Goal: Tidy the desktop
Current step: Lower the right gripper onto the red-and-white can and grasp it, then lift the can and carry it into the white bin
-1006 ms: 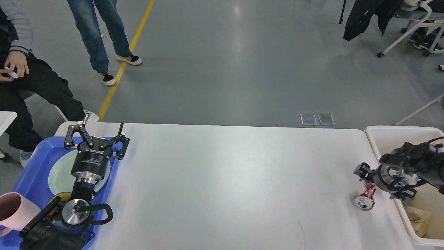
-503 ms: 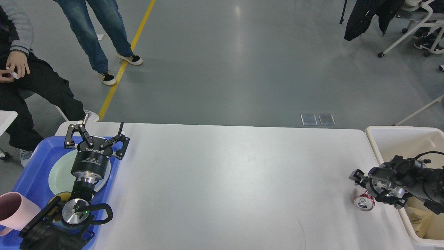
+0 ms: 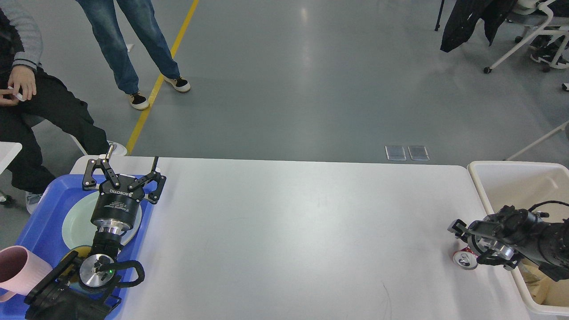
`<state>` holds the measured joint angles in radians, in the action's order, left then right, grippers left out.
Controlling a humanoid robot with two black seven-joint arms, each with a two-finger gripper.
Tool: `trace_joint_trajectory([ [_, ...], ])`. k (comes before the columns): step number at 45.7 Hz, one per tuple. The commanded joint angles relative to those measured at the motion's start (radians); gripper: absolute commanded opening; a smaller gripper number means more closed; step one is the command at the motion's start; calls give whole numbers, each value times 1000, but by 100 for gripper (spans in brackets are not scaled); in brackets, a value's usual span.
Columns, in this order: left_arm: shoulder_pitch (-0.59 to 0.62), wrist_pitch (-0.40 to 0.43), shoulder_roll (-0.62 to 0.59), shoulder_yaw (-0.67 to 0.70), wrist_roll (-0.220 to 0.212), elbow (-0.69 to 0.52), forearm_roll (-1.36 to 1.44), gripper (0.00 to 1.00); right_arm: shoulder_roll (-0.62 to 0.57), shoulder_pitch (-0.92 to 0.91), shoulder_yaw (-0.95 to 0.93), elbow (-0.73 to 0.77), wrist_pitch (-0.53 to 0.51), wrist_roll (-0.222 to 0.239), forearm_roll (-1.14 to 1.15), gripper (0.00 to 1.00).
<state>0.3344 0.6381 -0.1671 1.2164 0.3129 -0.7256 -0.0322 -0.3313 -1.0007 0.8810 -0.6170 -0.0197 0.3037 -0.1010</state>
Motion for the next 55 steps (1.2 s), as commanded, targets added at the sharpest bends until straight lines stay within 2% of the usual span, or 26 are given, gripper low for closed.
trace_joint_trajectory([
  [1, 0, 0, 0, 0, 0, 0, 0, 96, 0, 4, -1, 0, 1, 0, 0, 74],
  [11, 0, 0, 0, 0, 0, 0, 0, 96, 0, 13, -1, 0, 1, 0, 0, 59],
  [22, 0, 0, 0, 0, 0, 0, 0, 96, 0, 14, -1, 0, 3, 0, 0, 59],
  [27, 0, 0, 0, 0, 0, 0, 0, 96, 0, 14, -1, -3, 1, 0, 0, 43],
  [31, 0, 0, 0, 0, 0, 0, 0, 96, 0, 14, -1, -7, 1, -1, 0, 27],
  [35, 0, 0, 0, 0, 0, 0, 0, 96, 0, 11, -2, -15, 1, -3, 0, 17],
  [40, 0, 0, 0, 0, 0, 0, 0, 96, -2, -1, -16, -20, 0, -2, -3, 0],
  [55, 0, 0, 0, 0, 0, 0, 0, 96, -32, -12, -30, -52, -11, -1, -6, 0],
])
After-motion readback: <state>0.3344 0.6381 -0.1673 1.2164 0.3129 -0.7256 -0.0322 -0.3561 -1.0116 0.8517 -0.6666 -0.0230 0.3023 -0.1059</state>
